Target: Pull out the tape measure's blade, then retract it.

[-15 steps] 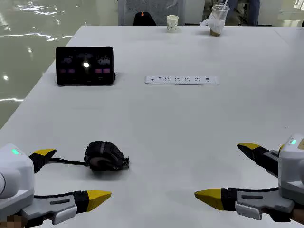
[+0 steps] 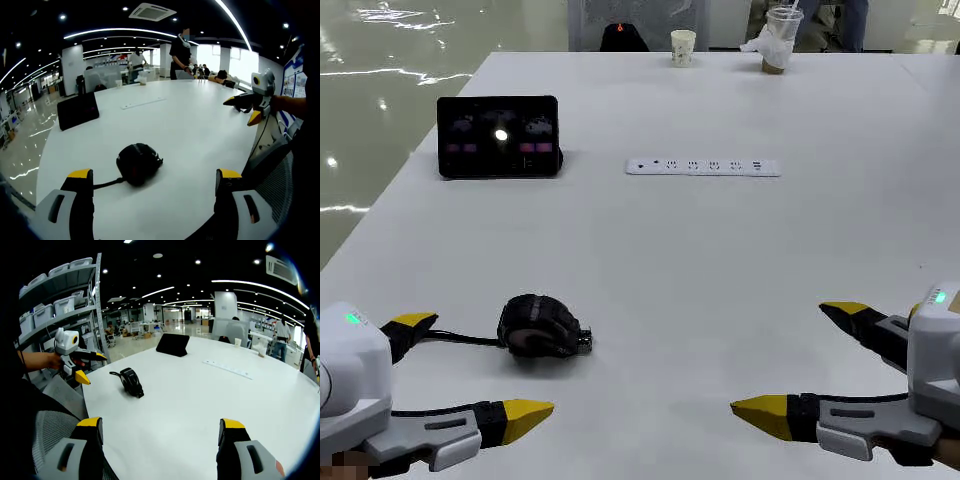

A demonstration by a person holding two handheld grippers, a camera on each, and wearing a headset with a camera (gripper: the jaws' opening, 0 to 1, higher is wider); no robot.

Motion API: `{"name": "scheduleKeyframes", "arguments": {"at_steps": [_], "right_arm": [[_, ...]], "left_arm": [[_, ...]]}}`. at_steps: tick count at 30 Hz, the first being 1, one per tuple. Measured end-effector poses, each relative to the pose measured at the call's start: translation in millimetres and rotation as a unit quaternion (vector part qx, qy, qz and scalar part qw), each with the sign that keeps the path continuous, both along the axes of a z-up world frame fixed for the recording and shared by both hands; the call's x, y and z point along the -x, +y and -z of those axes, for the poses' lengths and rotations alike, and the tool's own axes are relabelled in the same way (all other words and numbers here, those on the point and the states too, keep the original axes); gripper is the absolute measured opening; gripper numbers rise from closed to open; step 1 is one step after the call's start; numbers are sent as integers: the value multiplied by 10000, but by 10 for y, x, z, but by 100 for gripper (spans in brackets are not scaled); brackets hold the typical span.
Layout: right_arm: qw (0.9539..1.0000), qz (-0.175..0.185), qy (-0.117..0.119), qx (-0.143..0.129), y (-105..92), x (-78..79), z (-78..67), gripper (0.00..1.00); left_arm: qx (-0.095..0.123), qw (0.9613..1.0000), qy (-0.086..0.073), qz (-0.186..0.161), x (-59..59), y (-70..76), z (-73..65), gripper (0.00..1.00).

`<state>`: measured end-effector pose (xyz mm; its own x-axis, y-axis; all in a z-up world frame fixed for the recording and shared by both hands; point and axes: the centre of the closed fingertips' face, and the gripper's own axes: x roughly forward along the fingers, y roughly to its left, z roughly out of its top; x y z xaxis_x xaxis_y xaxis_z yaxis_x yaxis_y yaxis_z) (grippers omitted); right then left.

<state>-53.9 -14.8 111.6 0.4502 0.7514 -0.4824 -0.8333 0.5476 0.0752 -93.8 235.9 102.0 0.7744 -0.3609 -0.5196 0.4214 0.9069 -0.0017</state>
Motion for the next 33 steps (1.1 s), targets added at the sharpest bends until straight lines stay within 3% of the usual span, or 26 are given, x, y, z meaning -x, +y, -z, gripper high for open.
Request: {"name": "scheduleKeyframes", "arguments": {"at_steps": [15, 26, 29, 33], "right_arm": [[9999, -69, -48, 79, -4, -12, 36, 98], [9995, -260, -43, 166, 27, -29, 87, 96], [9993, -322, -40, 187, 39, -38, 103, 95], [9988, -437, -29, 213, 67, -41, 123, 93]], "left_arm": [[-71, 9999, 51, 105, -10, -16, 32, 99], [-220, 9992, 172, 292, -36, -28, 91, 99], [-342, 9987, 52, 377, -79, -17, 57, 99], [-375, 9983, 66, 440, -125, 6, 47, 99]]}}
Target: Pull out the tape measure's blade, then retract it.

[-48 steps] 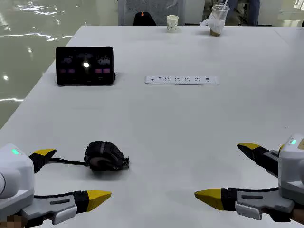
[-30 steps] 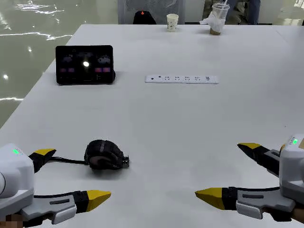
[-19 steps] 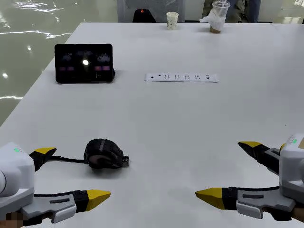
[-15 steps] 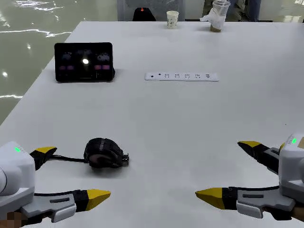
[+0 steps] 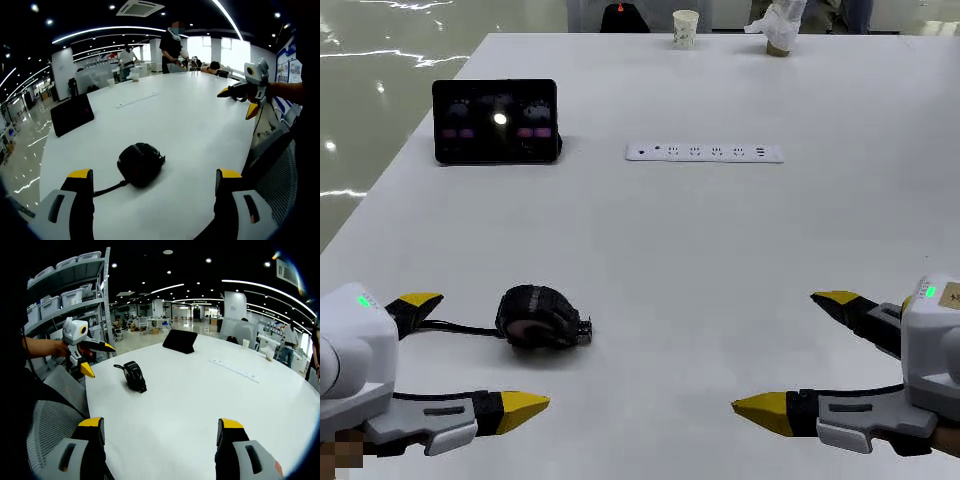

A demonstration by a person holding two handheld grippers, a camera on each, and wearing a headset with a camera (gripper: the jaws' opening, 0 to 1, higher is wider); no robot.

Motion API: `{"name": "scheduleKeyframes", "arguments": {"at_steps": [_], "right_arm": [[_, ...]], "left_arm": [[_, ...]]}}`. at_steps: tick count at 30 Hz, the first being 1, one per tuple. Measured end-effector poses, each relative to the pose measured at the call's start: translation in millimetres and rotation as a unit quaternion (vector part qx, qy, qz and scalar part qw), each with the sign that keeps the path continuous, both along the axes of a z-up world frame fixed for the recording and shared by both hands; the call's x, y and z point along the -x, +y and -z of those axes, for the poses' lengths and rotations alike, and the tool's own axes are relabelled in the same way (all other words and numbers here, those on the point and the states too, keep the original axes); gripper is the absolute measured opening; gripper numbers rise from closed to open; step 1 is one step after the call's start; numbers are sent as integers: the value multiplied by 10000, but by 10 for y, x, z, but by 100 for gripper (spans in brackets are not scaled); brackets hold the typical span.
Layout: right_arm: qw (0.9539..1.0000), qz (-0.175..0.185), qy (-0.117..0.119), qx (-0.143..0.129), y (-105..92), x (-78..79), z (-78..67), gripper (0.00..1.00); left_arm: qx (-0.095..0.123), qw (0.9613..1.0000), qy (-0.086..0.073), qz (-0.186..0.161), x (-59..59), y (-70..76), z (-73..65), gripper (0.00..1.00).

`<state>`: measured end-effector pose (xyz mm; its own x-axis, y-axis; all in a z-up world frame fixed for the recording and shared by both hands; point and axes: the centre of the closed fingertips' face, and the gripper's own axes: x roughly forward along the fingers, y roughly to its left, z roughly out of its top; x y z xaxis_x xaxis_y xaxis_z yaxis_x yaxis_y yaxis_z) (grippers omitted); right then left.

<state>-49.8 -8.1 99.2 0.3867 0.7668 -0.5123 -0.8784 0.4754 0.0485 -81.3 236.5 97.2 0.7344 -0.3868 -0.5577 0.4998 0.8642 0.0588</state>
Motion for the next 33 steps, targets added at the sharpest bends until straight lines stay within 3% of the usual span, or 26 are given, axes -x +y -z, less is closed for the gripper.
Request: {"name": "scheduleKeyframes", "arguments": {"at_steps": [10, 20, 33], "right_arm": [[9993, -360, 2, 143, 98, -56, 55, 89], [9966, -740, 29, 354, 177, -93, 151, 83], [9910, -1226, -23, 537, 334, -207, 230, 74]], "left_arm": [[-83, 9996, 51, 267, -110, 8, 5, 97], [-252, 9975, 179, 634, -179, 5, 81, 87], [-595, 9904, 323, 1205, -302, 51, 169, 68]]}}
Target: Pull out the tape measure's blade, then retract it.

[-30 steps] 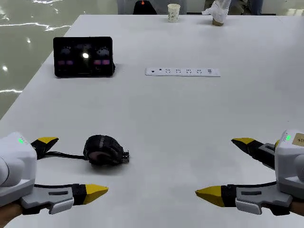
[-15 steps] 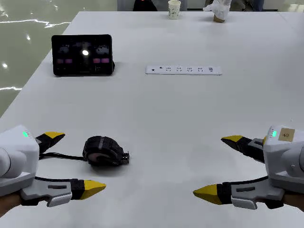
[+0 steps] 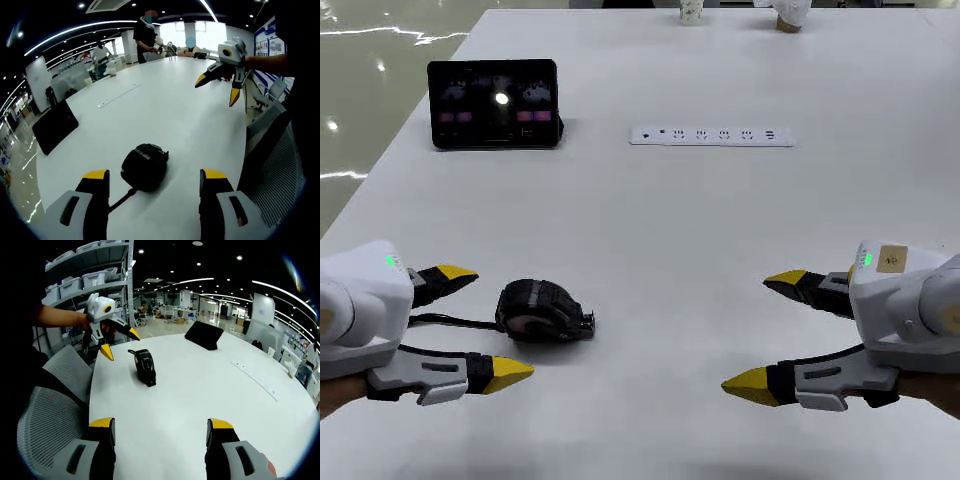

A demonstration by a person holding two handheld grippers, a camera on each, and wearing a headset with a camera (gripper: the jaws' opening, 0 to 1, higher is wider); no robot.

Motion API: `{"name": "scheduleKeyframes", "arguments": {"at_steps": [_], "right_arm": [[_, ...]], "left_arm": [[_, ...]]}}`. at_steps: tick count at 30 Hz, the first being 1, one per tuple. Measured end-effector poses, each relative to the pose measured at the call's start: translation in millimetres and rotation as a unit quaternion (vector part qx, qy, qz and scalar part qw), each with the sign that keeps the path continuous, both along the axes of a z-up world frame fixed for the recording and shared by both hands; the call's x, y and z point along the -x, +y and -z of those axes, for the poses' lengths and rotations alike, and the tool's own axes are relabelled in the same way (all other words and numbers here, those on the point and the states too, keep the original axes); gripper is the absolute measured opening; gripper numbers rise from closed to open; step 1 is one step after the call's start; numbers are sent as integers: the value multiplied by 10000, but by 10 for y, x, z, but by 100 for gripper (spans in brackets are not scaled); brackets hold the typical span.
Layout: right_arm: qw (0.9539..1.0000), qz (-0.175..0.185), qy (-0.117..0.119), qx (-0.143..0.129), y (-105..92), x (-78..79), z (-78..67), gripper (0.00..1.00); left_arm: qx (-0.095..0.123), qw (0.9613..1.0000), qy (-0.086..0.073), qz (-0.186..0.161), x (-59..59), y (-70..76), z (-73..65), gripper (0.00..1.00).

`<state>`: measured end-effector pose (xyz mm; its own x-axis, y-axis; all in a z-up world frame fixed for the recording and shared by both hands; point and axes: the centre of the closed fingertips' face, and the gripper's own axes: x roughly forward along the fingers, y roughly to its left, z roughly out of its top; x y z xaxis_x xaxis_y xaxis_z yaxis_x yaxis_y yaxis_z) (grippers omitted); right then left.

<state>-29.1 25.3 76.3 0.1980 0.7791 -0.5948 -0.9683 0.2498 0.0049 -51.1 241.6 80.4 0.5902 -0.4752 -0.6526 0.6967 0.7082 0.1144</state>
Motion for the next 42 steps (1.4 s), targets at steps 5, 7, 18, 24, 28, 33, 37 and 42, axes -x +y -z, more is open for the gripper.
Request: {"name": "scheduleKeyframes", "arguments": {"at_steps": [5, 7, 18, 24, 28, 33, 37, 42], "right_arm": [[9998, -179, -3, 93, 54, -23, 43, 70], [9996, -263, -15, 114, 88, -36, 51, 69], [9971, -721, -105, 212, 339, -113, 98, 59], [9947, -986, -156, 250, 509, -140, 124, 55], [9927, -1155, -174, 311, 603, -158, 163, 52], [9902, -1333, -166, 376, 709, -157, 227, 49], [9885, -1451, -122, 401, 793, -142, 278, 46], [9855, -1624, -116, 475, 902, -130, 344, 43]], "left_arm": [[-137, 9997, 61, 189, -38, 2, 32, 64], [-188, 9994, 78, 276, -57, 1, 42, 62], [-427, 9961, 179, 754, -142, -27, 119, 50], [-569, 9933, 251, 979, -180, -32, 181, 45], [-670, 9910, 306, 1116, -206, -27, 225, 43], [-774, 9887, 374, 1231, -243, -15, 282, 41], [-871, 9863, 430, 1334, -257, -3, 327, 39], [-975, 9838, 477, 1425, -281, 8, 370, 38]]}}
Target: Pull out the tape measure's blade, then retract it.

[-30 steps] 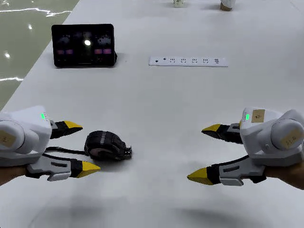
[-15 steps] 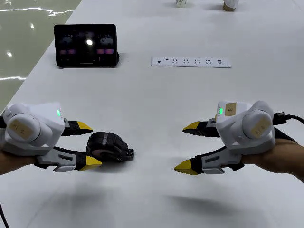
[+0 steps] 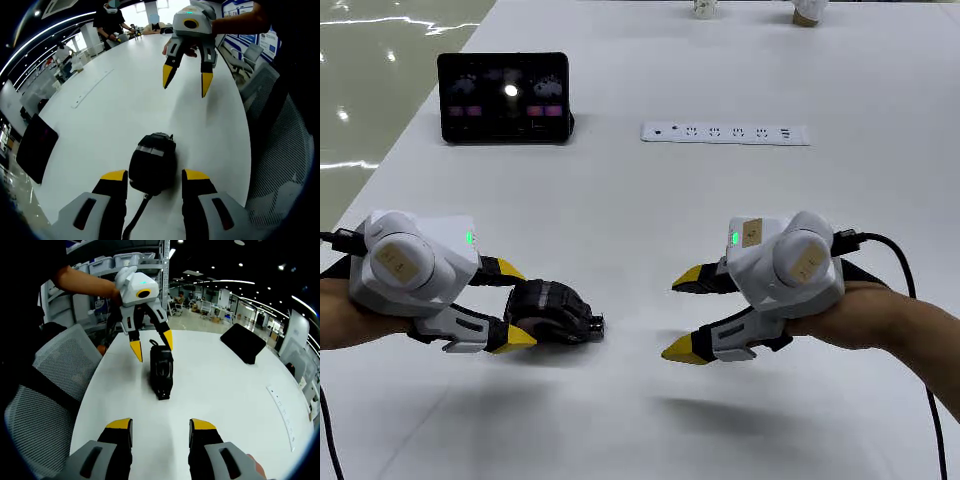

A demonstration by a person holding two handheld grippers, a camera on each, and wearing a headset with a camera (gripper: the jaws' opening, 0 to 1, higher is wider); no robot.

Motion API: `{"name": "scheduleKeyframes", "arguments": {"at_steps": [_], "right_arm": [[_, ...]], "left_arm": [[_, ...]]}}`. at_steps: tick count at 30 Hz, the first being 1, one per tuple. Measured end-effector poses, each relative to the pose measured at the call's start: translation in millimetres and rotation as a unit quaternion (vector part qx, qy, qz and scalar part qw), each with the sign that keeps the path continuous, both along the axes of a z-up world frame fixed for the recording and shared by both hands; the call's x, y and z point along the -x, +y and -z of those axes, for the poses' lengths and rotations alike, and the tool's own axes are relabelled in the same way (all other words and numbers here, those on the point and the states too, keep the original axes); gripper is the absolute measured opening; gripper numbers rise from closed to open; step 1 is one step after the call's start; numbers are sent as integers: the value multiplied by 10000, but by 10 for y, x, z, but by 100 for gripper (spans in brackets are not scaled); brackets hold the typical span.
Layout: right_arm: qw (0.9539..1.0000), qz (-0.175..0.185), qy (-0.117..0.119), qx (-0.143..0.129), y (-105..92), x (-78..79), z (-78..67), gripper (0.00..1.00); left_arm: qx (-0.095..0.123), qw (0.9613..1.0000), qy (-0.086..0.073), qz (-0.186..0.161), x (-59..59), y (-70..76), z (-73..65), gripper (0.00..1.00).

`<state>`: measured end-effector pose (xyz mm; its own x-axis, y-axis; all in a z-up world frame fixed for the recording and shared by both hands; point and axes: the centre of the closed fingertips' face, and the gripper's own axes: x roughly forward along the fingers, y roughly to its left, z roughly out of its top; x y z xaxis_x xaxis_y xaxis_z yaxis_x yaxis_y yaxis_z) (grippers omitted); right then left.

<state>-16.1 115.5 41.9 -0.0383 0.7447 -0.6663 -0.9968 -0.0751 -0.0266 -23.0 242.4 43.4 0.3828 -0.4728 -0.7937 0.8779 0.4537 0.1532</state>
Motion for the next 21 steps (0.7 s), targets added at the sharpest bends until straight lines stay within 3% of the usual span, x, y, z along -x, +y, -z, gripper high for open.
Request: {"name": "scheduleKeyframes", "arguments": {"at_steps": [21], "right_arm": [[9990, -421, 51, 130, 453, -36, 213, 31]], "left_arm": [[-330, 9988, 195, 313, -74, 39, 169, 29]]}}
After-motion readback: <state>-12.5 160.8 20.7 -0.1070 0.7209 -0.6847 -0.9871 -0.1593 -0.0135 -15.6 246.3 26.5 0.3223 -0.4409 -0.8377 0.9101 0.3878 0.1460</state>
